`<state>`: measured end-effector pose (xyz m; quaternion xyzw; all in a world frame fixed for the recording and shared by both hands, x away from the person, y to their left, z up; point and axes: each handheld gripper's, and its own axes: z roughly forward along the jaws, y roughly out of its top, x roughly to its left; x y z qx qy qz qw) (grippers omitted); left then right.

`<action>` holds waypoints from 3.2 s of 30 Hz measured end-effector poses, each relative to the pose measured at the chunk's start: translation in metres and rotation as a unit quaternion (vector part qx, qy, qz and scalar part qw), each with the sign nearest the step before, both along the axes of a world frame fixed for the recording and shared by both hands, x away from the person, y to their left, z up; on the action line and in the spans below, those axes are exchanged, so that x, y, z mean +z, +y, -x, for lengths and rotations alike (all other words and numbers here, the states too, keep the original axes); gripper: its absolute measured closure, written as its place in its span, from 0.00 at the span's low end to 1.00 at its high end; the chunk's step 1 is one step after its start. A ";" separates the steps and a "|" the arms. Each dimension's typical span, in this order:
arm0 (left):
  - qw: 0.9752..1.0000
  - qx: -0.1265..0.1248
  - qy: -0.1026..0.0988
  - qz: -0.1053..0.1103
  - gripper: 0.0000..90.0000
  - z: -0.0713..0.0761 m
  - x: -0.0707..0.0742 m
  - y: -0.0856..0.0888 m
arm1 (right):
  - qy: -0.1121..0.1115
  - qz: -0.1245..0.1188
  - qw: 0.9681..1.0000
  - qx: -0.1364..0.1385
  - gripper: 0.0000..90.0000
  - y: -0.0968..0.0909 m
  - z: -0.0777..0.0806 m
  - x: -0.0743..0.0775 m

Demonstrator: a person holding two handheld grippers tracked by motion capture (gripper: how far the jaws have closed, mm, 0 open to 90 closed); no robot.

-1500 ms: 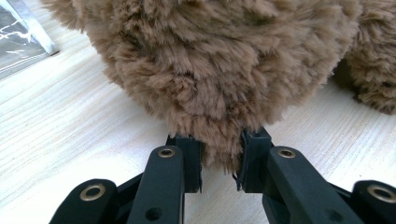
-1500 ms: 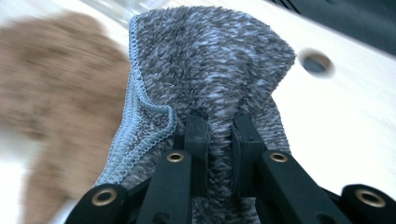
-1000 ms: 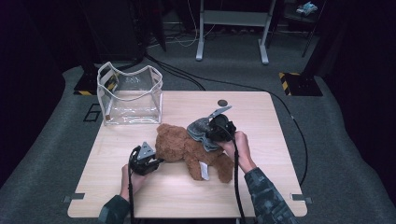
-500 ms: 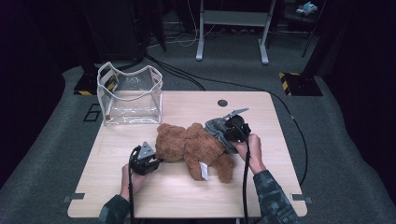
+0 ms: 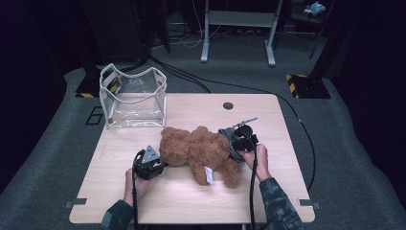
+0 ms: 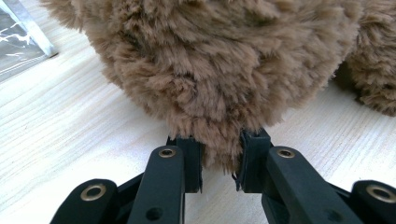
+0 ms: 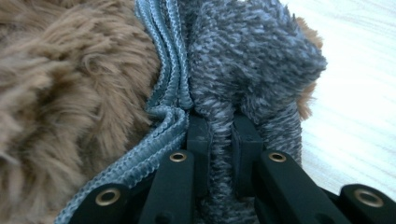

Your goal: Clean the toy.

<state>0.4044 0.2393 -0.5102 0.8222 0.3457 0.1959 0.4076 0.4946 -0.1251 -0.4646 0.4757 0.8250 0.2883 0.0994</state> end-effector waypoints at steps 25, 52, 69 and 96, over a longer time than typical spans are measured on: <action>1.000 0.003 -0.003 0.002 0.84 0.001 -0.002 -0.001 | 0.020 -0.002 1.000 0.009 0.90 -0.001 0.028 -0.007; 1.000 0.001 -0.002 0.005 0.84 -0.002 0.003 -0.001 | -0.134 -0.005 0.987 0.086 0.89 0.049 0.060 0.087; 1.000 -0.005 -0.015 0.017 0.84 -0.004 0.015 -0.006 | -0.122 0.017 0.989 0.081 0.89 0.055 0.049 0.065; 0.999 -0.001 0.002 0.037 0.84 -0.010 0.011 -0.001 | -0.140 0.034 0.978 0.152 0.90 0.111 0.062 0.053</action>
